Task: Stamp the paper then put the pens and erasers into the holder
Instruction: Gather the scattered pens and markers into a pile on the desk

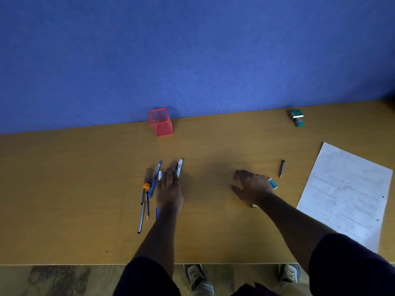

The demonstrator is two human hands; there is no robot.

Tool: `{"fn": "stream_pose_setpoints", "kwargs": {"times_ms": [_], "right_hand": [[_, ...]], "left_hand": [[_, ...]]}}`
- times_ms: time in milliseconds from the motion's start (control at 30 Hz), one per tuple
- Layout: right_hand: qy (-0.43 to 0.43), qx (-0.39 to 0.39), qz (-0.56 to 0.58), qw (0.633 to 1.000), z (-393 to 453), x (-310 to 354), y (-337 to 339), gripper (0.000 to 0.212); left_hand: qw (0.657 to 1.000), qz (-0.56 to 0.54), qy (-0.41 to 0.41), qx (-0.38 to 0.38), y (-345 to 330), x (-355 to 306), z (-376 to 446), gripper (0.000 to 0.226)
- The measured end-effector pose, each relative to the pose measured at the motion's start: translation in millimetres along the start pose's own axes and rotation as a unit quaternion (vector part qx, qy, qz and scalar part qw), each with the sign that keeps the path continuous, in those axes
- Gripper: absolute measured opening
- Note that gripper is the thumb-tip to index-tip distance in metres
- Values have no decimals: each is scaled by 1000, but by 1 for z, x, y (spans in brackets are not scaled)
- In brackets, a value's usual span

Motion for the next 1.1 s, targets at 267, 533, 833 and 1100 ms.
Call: {"fn": "stream_pose_setpoints", "kwargs": {"times_ms": [267,533,833,1100], "right_hand": [[76,82,-32,993,-32,-26,-16,51],[125,88,32,988,-23,11,-24,24],[-143,-112,-18,983,-5,-50,16,50],[-172,1,119,978,-10,-85,-1,54]], "left_hand": [[996,-54,27,-69,17,8,3,67],[962,-101,-244,-70,-7,-100,-37,60],[901,-49,-431,-10,-31,-180,-68,46],[932,-48,-358,17,-24,-161,-47,64]]}}
Point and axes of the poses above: each hand's wrist, its own z-axis towards the middle knuckle, its own y-axis out of the back of the hand, x = y × z, the point moved 3 cm from there along z, towards the middle knuckle, and after that the axes turned 10 degrees about -y, right-handed, at the moved point
